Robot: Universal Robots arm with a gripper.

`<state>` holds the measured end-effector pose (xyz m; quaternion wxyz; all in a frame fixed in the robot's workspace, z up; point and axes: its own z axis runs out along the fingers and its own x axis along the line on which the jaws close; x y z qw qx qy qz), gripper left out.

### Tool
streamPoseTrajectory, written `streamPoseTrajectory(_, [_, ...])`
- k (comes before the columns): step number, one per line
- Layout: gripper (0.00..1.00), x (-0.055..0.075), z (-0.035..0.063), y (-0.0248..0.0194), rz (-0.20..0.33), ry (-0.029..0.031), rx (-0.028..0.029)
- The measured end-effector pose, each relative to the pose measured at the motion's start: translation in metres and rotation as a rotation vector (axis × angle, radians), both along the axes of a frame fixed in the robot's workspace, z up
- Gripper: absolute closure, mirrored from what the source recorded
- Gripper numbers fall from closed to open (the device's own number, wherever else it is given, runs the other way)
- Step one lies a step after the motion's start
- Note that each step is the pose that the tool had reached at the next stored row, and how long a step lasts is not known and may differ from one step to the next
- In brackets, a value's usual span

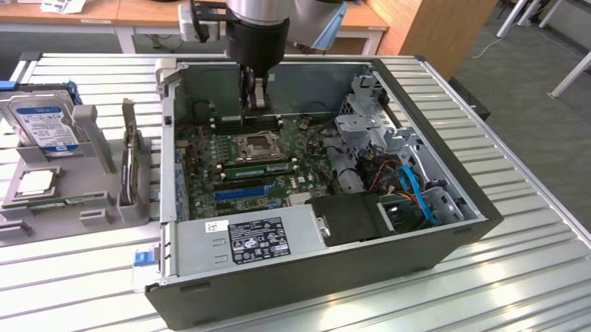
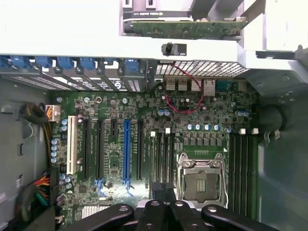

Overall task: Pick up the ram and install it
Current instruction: 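Press down the ram until it locks into place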

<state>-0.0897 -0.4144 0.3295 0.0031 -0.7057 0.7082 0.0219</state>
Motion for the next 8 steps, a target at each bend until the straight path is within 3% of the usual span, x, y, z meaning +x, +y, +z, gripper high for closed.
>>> streamPoseTrajectory(8, [0.90,0.0011,0.0043,0.0000,0.000,0.0001,-0.0001])
